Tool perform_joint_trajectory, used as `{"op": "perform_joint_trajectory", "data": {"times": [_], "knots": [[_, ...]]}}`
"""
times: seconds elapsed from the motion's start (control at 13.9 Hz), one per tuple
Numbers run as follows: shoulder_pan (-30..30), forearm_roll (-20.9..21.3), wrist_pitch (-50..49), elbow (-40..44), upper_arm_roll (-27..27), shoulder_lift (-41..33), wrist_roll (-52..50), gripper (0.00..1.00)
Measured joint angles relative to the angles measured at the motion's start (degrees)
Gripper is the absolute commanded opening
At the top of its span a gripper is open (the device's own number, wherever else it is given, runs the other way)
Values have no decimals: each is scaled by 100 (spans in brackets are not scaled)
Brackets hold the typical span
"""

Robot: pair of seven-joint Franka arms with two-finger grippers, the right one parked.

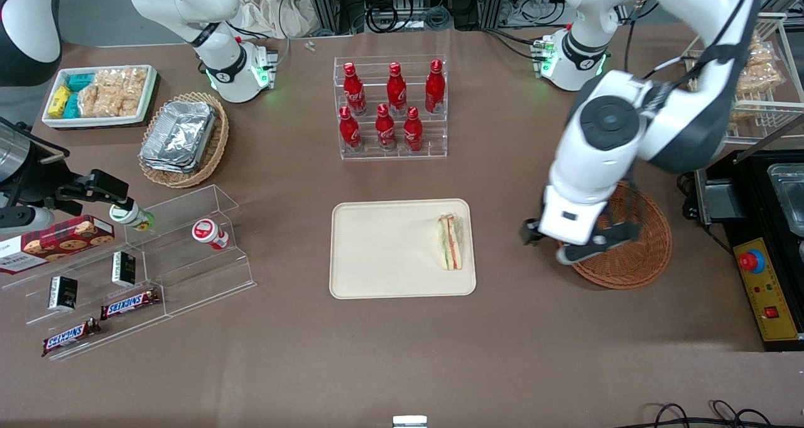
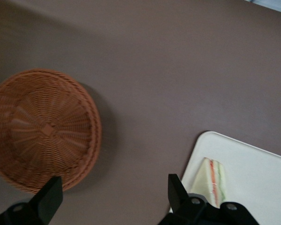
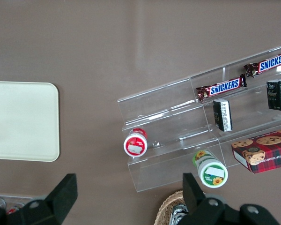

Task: Place sandwich from basket to tray

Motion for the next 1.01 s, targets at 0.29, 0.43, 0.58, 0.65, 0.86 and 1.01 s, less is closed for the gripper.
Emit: {"op": "perform_joint_trajectory", "data": {"times": [0.29,0.43,0.58,0.65,0.86,1.01], "knots": [[336,-260,-509,109,4,-480,64,100],[774,-744,-609,169,13,-627,661,100],[1300,-1152,-627,174,20,-744,1192,100],[1480,-1234,-638,174,20,-770,1395,100],[1567,-1293,-651,165,9,-793,1821,100],[1539,-1329,-651,67,128,-919,2264,100]]}}
